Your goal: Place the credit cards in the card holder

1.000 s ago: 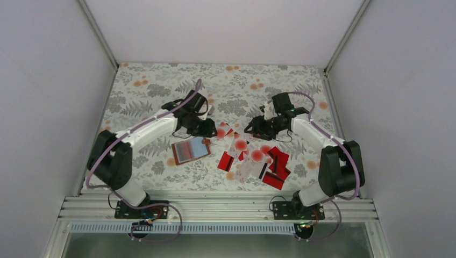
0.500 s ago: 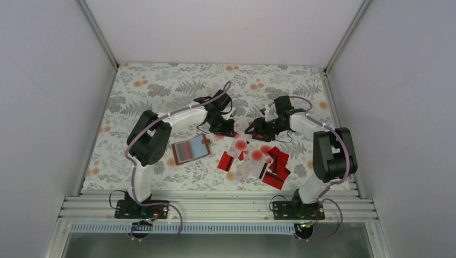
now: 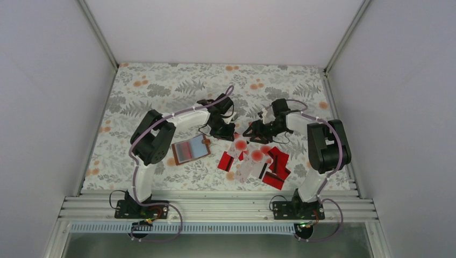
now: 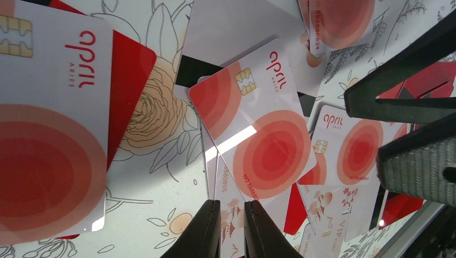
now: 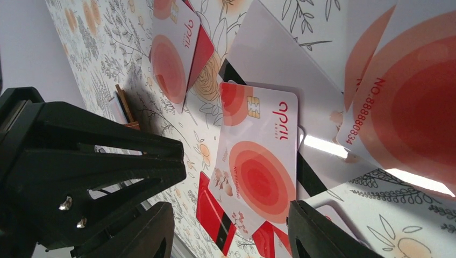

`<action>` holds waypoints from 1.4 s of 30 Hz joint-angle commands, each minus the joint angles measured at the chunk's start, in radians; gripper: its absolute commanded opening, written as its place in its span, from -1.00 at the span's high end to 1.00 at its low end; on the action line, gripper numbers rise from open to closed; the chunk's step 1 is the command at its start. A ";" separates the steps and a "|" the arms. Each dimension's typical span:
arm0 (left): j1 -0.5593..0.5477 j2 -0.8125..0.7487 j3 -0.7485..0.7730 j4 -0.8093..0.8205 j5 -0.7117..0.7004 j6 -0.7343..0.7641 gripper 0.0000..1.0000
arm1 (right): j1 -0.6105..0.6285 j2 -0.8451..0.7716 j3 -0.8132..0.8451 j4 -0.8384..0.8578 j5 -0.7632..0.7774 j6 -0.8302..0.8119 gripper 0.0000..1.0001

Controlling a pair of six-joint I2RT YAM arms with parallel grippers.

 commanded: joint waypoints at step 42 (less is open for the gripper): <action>-0.015 0.141 -0.004 0.031 0.052 0.031 0.80 | 0.082 0.092 0.014 0.058 -0.101 -0.119 -0.03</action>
